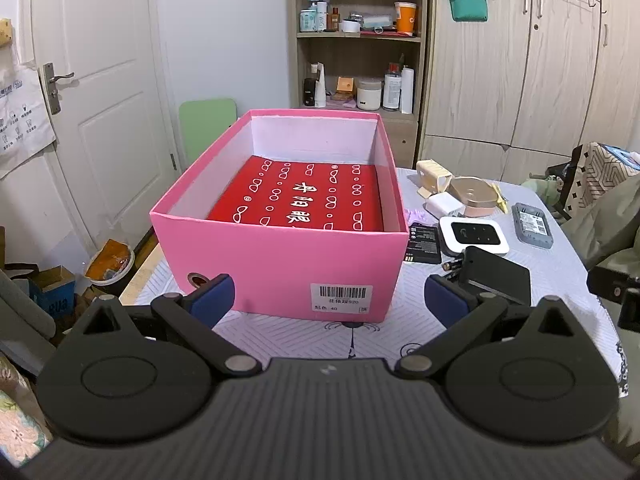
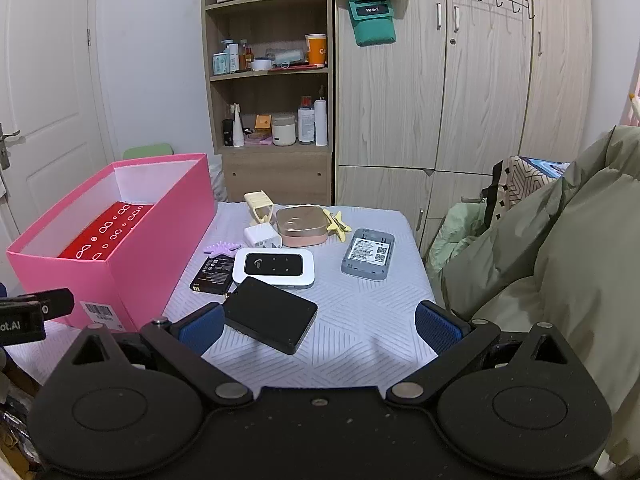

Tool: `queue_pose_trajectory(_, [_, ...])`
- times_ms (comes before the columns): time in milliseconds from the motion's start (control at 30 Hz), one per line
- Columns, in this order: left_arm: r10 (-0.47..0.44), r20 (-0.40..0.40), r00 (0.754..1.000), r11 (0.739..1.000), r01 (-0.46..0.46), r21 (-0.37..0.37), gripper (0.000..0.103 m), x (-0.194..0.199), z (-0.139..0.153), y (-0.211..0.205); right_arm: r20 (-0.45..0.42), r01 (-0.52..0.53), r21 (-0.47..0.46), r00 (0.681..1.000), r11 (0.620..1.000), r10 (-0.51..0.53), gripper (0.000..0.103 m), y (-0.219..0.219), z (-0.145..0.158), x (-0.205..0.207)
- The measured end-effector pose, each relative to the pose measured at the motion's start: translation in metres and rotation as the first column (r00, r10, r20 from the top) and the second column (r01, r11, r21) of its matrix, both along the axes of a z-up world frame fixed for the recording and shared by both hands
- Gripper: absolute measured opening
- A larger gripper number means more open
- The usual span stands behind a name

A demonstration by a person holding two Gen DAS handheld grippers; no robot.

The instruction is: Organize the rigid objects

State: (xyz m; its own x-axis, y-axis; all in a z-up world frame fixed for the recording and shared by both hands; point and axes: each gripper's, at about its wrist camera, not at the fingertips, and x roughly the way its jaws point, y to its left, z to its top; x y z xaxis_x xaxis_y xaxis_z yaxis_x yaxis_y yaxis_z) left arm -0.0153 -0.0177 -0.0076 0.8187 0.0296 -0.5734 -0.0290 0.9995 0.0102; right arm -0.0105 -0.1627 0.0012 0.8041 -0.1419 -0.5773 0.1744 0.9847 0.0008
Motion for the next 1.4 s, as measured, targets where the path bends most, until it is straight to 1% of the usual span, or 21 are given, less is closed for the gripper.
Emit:
queue_pose_trajectory(333, [-0.019, -0.018, 1.0, 1.0, 0.019, -0.013, 0.103, 0.005, -0.001, 0.001, -0.011, 0.012, -0.002, 1.0, 1.0, -0.012, 0.103, -0.001, -0.004, 0.004])
queue_pose_trajectory(433, [-0.035, -0.03, 0.999, 0.999, 0.035, -0.009, 0.103, 0.008, -0.002, -0.001, -0.019, 0.019, -0.003, 1.0, 1.0, -0.019, 0.103, -0.002, -0.006, 0.005])
queue_pose_trajectory(533, [-0.071, -0.053, 0.996, 0.997, 0.07, -0.011, 0.103, 0.009, 0.001, -0.003, -0.023, 0.01, 0.004, 1.0, 1.0, -0.01, 0.103, -0.003, -0.005, 0.007])
queue_pose_trajectory(633, [-0.141, -0.094, 0.986, 0.989, 0.137, -0.048, 0.102, 0.012, 0.01, -0.002, 0.029, -0.037, 0.015, 0.999, 0.999, 0.037, 0.103, -0.005, 0.001, 0.003])
queue_pose_trajectory(700, [-0.173, -0.096, 0.98, 0.984, 0.169, -0.048, 0.102, 0.013, 0.02, 0.0, 0.112, -0.086, 0.015, 0.99, 0.996, 0.084, 0.103, -0.008, 0.003, -0.002])
queue_pose_trajectory(733, [-0.188, -0.081, 0.979, 0.982, 0.186, -0.033, 0.102, 0.013, 0.024, 0.001, 0.168, -0.118, 0.013, 0.979, 0.993, 0.114, 0.103, -0.011, 0.002, -0.005])
queue_pose_trajectory(767, [-0.208, -0.064, 0.976, 0.978, 0.207, -0.011, 0.102, 0.013, 0.03, 0.002, 0.203, -0.14, 0.012, 0.97, 0.99, 0.135, 0.103, -0.014, 0.001, -0.006])
queue_pose_trajectory(800, [-0.223, -0.051, 0.974, 0.975, 0.224, 0.011, 0.102, 0.014, 0.036, 0.005, 0.222, -0.16, 0.013, 0.963, 0.987, 0.153, 0.103, -0.017, 0.0, -0.004])
queue_pose_trajectory(900, [-0.244, -0.025, 0.969, 0.967, 0.245, 0.07, 0.102, 0.025, 0.052, 0.017, 0.227, -0.184, 0.014, 0.958, 0.983, 0.176, 0.103, -0.023, -0.001, 0.007])
queue_pose_trajectory(967, [-0.25, -0.031, 0.968, 0.963, 0.251, 0.092, 0.102, 0.038, 0.062, 0.026, 0.209, -0.208, 0.02, 0.957, 0.978, 0.199, 0.103, -0.026, -0.003, 0.017])
queue_pose_trajectory(1100, [-0.238, -0.116, 0.964, 0.962, 0.251, 0.111, 0.102, 0.078, 0.075, 0.047, 0.156, -0.292, 0.007, 0.945, 0.956, 0.287, 0.103, -0.025, -0.012, 0.033])
queue_pose_trajectory(1200, [-0.214, -0.171, 0.962, 0.961, 0.238, 0.139, 0.1, 0.102, 0.073, 0.059, 0.1, -0.35, 0.011, 0.932, 0.937, 0.348, 0.103, -0.025, -0.02, 0.048])
queue_pose_trajectory(1267, [-0.218, -0.208, 0.953, 0.961, 0.247, 0.126, 0.1, 0.113, 0.07, 0.063, 0.061, -0.378, 0.019, 0.924, 0.926, 0.376, 0.103, -0.025, -0.025, 0.056])
queue_pose_trajectory(1333, [-0.239, -0.247, 0.939, 0.958, 0.27, 0.098, 0.1, 0.122, 0.066, 0.065, 0.038, -0.411, 0.019, 0.911, 0.911, 0.41, 0.103, -0.024, -0.027, 0.063])
queue_pose_trajectory(1400, [-0.26, -0.265, 0.929, 0.954, 0.289, 0.078, 0.1, 0.126, 0.063, 0.063, 0.018, -0.442, 0.023, 0.897, 0.897, 0.442, 0.103, -0.023, -0.026, 0.067])
